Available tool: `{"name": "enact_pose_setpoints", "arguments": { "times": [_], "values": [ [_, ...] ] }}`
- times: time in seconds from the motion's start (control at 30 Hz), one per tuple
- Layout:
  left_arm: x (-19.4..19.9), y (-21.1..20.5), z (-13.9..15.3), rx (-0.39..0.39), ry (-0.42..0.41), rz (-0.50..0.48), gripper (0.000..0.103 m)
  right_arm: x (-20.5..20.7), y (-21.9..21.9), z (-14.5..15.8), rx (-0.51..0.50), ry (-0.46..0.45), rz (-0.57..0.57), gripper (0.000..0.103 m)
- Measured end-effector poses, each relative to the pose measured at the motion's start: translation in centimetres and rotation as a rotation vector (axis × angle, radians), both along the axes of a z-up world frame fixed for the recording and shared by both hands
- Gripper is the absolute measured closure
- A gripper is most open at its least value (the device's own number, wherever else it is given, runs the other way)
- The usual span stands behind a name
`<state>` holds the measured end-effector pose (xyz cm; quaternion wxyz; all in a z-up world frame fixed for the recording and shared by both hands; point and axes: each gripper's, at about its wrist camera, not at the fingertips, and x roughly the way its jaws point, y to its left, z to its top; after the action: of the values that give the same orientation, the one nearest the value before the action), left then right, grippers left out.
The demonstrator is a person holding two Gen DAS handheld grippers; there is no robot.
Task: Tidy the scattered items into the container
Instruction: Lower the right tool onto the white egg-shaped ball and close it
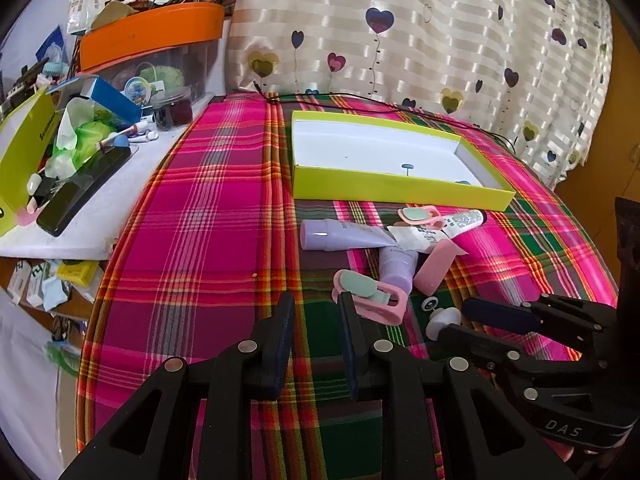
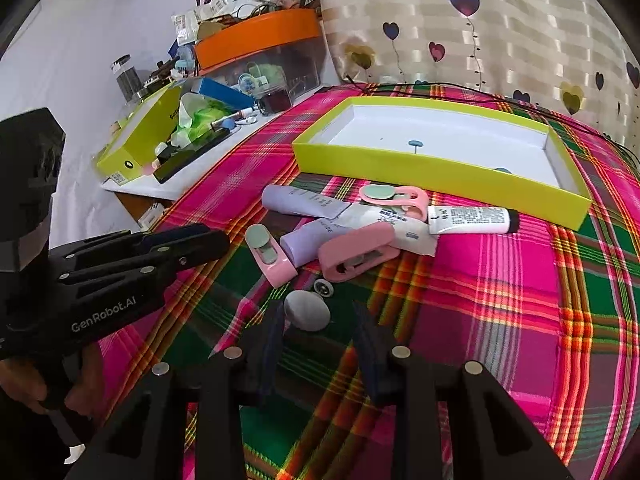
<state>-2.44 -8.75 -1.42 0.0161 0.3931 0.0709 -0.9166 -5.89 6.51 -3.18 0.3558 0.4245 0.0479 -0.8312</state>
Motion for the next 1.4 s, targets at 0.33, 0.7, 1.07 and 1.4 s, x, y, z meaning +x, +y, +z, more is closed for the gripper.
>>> {"name": "enact_pose_setpoints", "arguments": {
  "times": [0.33,0.7,1.07,1.4],
  "values": [
    [-0.2,0.1,0.1,0.011,0.006,-0.015,0.08,-0.1,-0.6,-0.2,0.026,0.006,0.011,0.079],
    [-0.6,2.1,-0.3,0.034,-0.001,-0.076,0.078,-0.3,1.0,-0.1,0.016,-0.002,-0.023,0.079],
    [-1.0,4.0,-0.8,0.009,-0.008,-0.096,0.073,-0.5,1.4,-0.1,-0.002,-0.01,-0.035,0.079],
    [-1.2,1.6,-1.4,-0.022,-0.032,0.017,0.073,-0.5,1.7,-0.2,-0.009,-0.014,-0.045,0.079]
  ]
}}
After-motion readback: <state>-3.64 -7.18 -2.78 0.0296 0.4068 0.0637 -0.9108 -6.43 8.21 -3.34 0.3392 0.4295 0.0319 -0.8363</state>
